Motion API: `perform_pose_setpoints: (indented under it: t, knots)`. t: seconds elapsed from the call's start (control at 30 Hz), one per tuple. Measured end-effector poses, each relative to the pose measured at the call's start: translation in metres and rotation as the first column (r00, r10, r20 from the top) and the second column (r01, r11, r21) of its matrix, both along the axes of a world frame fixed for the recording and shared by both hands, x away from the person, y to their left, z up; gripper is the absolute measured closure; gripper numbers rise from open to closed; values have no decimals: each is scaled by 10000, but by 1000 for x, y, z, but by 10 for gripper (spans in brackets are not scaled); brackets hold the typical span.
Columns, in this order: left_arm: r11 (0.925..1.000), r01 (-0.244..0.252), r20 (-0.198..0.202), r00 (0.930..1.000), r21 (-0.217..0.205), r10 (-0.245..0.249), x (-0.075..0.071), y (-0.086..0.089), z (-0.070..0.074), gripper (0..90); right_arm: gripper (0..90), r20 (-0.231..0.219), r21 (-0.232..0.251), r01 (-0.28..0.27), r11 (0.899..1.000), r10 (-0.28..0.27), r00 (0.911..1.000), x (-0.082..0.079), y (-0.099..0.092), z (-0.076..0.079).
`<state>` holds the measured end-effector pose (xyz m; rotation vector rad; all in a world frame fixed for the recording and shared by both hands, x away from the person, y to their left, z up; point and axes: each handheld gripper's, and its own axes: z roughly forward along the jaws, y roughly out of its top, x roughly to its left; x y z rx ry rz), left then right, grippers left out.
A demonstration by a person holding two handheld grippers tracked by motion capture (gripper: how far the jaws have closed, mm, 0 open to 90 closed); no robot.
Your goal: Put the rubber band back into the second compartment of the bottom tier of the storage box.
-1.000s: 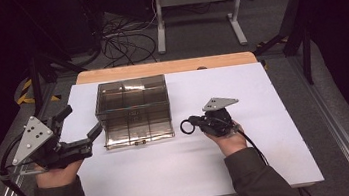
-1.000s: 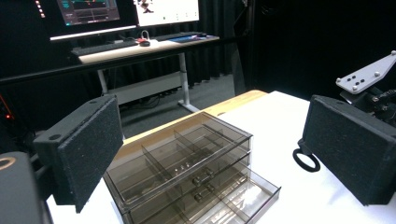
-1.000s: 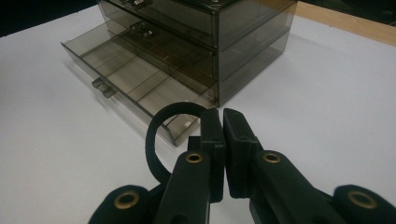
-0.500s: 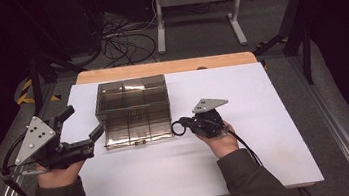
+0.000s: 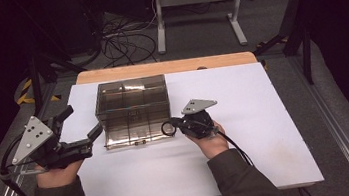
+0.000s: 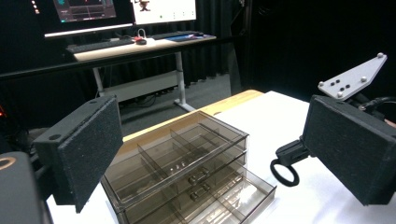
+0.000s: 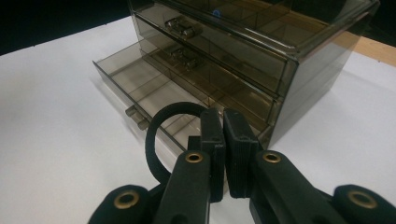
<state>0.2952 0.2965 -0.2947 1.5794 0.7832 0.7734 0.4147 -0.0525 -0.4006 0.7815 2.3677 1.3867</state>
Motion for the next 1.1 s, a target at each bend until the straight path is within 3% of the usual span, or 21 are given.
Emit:
perform_pose_setpoints:
  t: [0.5, 1.1]
  knots:
    - [9998, 166, -56, 9998, -80, -166, -1, 0, 1, 63, 879, 84, 120, -284, 9995, 283, 9996, 6, 28, -3]
    - [9995, 311, -109, 9995, -82, -312, 0, -1, 0, 63, 879, 239, 289, -252, 9993, 245, 9994, 14, 52, -9]
